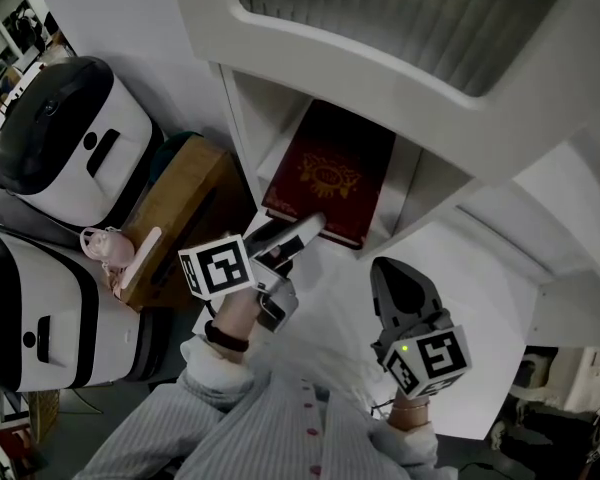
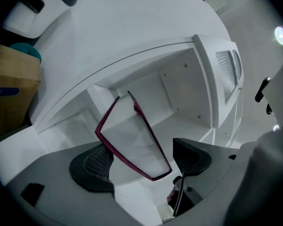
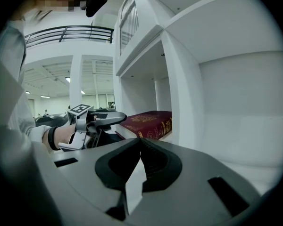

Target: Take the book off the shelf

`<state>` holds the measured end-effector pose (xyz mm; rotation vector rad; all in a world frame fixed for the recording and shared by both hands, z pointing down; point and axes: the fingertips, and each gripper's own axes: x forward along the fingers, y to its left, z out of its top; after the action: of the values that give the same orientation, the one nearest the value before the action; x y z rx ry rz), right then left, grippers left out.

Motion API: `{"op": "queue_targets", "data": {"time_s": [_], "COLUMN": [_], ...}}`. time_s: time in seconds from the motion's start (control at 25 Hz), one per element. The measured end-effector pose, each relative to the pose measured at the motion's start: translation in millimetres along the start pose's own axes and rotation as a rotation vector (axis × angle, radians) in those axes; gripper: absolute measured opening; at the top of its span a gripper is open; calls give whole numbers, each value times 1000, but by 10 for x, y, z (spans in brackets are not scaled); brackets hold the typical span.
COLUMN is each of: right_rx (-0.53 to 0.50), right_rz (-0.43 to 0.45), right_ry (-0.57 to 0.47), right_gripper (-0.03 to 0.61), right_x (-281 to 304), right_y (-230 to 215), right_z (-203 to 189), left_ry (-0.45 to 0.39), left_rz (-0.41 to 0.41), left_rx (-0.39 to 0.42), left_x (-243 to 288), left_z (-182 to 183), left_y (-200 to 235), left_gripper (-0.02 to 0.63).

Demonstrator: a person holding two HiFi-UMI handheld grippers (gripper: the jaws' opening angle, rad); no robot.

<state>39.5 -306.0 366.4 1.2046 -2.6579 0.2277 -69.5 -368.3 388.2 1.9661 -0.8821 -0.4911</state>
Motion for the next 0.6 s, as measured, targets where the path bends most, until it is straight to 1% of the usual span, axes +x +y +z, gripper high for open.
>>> {"op": "queue_targets", "data": {"time_s": [0.2,0.28,0.36,0.48,0.6], "right_rx": [10,13,15,18,22], "right_rz": [11,13,16,21,22], "right_ry": [5,8,11,11,10], "right_gripper": [14,14,14,14,14], "right_x": [62,86,108,120,129], "right_y": [-50,-73,-93,-113,-120], "right_z": [-23,-31,-41,-46,-56], "left_ry": [3,6,16,27,32], "left_rz": [19,2,7,21,21], "left_rx": [-73,-62,-50,-57,-72], "left_x": [55,104,137,156,165], "left_z": [22,41,39,20,15], "left_y": [72,61,88,120,116], "left_gripper": [383,383,382,374,349]}}
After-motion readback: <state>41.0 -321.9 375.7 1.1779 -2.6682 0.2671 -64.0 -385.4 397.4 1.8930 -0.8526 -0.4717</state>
